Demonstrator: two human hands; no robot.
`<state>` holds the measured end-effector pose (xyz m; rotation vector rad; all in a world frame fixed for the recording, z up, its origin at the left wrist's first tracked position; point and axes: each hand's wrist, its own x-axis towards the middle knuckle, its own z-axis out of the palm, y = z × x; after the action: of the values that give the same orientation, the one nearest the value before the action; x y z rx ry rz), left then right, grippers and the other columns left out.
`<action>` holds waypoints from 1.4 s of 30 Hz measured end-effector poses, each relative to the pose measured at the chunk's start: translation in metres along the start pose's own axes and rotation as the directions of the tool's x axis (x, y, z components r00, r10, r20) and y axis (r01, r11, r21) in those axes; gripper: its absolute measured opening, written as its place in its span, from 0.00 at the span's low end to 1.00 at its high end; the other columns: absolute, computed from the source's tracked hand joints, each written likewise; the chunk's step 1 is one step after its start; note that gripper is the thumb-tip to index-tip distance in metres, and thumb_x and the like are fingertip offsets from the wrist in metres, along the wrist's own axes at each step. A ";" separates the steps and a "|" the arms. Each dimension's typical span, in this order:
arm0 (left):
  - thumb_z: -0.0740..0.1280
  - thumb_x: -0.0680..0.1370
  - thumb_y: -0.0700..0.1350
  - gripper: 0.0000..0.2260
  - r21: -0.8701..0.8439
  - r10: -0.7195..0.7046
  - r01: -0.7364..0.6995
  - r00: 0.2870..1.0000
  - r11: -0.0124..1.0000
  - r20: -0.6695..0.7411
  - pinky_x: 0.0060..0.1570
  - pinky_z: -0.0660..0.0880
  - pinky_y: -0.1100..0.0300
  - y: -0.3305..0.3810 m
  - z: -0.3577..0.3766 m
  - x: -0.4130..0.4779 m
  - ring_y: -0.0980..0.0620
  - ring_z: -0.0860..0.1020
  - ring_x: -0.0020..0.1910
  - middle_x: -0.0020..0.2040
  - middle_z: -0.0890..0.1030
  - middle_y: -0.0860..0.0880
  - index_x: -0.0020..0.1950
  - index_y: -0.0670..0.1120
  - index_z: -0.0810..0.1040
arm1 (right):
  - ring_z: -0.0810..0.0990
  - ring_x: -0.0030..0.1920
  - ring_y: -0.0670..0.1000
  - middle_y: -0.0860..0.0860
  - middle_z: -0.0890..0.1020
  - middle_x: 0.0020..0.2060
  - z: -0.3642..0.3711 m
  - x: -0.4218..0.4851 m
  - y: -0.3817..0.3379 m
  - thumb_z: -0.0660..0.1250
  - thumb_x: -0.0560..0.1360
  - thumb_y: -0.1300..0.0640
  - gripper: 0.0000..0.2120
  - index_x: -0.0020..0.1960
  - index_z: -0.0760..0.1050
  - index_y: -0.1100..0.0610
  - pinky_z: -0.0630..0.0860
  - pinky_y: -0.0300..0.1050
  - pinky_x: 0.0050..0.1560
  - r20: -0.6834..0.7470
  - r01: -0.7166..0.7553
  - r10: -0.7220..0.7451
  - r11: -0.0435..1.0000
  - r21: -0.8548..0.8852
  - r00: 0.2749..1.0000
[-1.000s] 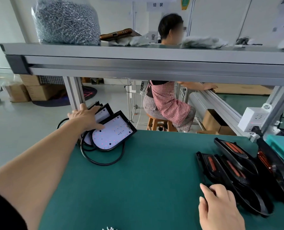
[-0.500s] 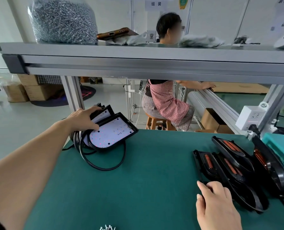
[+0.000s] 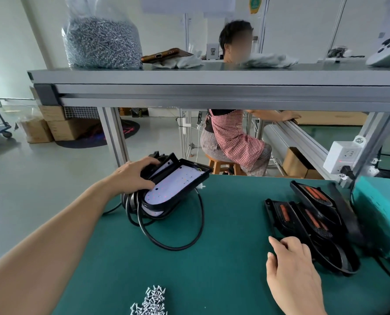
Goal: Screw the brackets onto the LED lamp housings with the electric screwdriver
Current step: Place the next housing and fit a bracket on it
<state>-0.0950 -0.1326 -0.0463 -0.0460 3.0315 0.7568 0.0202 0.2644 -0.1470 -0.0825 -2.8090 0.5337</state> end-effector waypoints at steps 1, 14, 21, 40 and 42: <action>0.73 0.70 0.52 0.30 -0.044 0.023 -0.022 1.000 0.999 0.015 0.57 0.77 0.44 0.004 0.002 -0.005 0.39 0.79 0.56 0.66 0.74 0.50 0.68 0.69 0.67 | 0.66 0.52 0.47 0.46 0.71 0.54 -0.001 0.000 0.000 0.65 0.80 0.53 0.20 0.72 0.76 0.52 0.70 0.38 0.40 0.000 0.004 -0.004 1.000 -0.002 1.000; 0.67 0.66 0.63 0.34 0.152 0.053 -0.051 0.999 0.987 -0.006 0.52 0.69 0.56 0.030 0.024 -0.042 0.49 0.73 0.54 0.56 0.66 0.54 0.71 0.74 0.58 | 0.67 0.52 0.44 0.42 0.72 0.52 -0.009 -0.002 0.003 0.63 0.79 0.63 0.21 0.70 0.77 0.49 0.69 0.37 0.37 -0.001 -0.008 0.008 0.998 0.063 1.000; 0.66 0.75 0.57 0.32 0.508 0.320 -0.179 0.925 0.842 -0.204 0.67 0.66 0.46 0.048 0.047 -0.070 0.39 0.67 0.68 0.74 0.61 0.43 0.77 0.65 0.59 | 0.76 0.45 0.49 0.43 0.77 0.46 -0.029 -0.006 0.002 0.67 0.76 0.68 0.17 0.58 0.85 0.52 0.69 0.45 0.39 -0.134 0.022 0.022 0.946 0.324 0.991; 0.60 0.84 0.48 0.09 0.354 0.299 -0.158 0.871 0.922 -0.390 0.39 0.72 0.47 0.105 0.066 -0.105 0.35 0.77 0.42 0.45 0.77 0.44 0.47 0.47 0.62 | 0.72 0.28 0.39 0.41 0.81 0.37 -0.067 0.008 0.016 0.63 0.78 0.67 0.15 0.43 0.81 0.50 0.64 0.32 0.25 0.117 -0.086 0.517 -0.085 0.993 0.848; 0.58 0.84 0.48 0.08 0.306 0.239 -0.108 0.869 0.946 -0.433 0.34 0.68 0.49 0.115 0.070 -0.115 0.34 0.76 0.37 0.37 0.76 0.44 0.49 0.47 0.60 | 0.74 0.29 0.38 0.44 0.79 0.38 -0.075 0.008 0.015 0.63 0.79 0.67 0.14 0.47 0.81 0.51 0.64 0.31 0.25 0.111 -0.069 0.462 -0.107 0.992 0.880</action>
<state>0.0168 0.0048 -0.0516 0.0642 3.6159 0.3595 0.0338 0.3053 -0.0829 -0.3930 -1.3315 2.3413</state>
